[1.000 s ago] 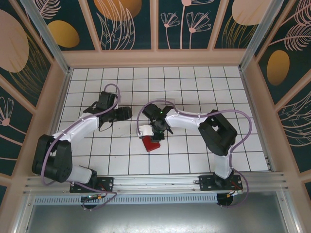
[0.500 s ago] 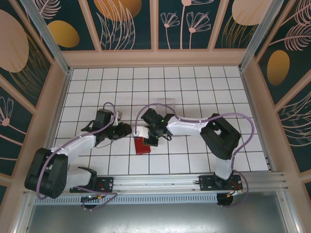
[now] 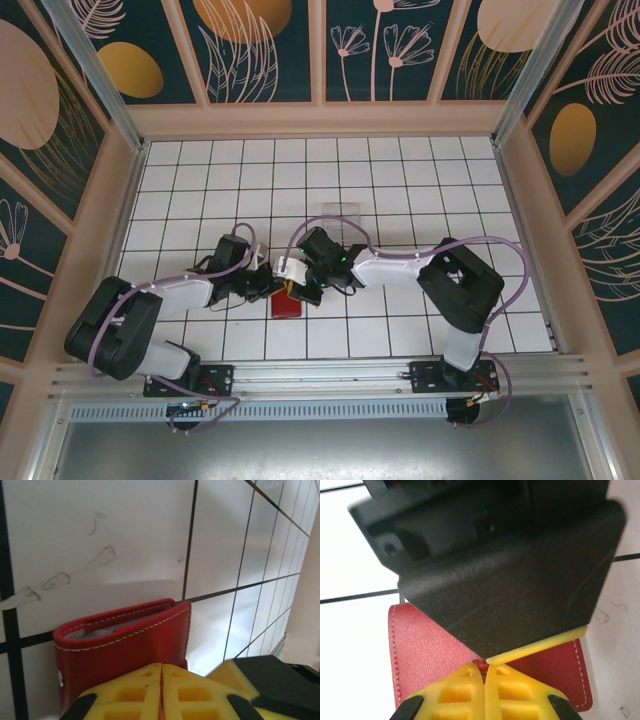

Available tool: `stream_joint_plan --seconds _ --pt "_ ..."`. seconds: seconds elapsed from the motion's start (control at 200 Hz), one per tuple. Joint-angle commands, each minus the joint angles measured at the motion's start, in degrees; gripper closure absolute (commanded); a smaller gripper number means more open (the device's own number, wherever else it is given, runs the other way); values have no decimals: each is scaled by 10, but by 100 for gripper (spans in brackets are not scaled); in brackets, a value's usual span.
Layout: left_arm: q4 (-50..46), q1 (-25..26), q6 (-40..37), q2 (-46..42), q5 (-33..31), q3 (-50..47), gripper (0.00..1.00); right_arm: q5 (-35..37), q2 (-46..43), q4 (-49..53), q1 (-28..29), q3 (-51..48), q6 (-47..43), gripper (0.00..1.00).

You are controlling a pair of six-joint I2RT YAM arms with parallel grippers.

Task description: Take the credit cards out of the card holder

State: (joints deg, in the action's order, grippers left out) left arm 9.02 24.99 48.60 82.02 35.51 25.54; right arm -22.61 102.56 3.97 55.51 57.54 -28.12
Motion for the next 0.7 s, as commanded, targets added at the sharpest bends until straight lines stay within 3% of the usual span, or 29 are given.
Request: stream_joint_plan --seconds 0.0,0.235,0.465,0.545,0.696 --pt "15 1 -2 21 -16 -2 92 -17 -32 -51 4 -16 20 95" --pt "10 1 -15 59 -33 7 94 -13 -58 -77 -2 -52 37 94" --pt "-44 1 -34 29 -62 40 92 63 -134 -48 -10 -82 122 65" --pt "-48 1 -32 17 -65 43 88 99 -167 -43 -11 -92 188 54" --pt "-76 1 -38 -1 -86 59 86 212 -206 -43 -10 -95 403 47"
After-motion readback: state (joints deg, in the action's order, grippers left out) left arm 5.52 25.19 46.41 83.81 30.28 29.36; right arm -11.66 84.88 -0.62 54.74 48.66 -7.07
